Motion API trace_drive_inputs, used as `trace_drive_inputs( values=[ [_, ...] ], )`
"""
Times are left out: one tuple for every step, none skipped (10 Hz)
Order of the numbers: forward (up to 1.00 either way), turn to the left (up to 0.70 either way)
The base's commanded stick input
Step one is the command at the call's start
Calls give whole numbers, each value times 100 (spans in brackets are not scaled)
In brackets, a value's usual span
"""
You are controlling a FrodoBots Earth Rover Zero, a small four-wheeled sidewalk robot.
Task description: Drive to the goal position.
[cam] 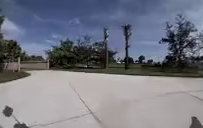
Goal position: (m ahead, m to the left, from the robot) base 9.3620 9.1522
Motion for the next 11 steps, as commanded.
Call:
trace_drive_inputs(
  values=[
    [85,0],
    [85,0],
    [85,2],
    [85,34],
    [85,34],
    [85,34],
    [85,34],
    [85,4],
    [85,0],
    [85,0],
    [85,0]
  ],
)
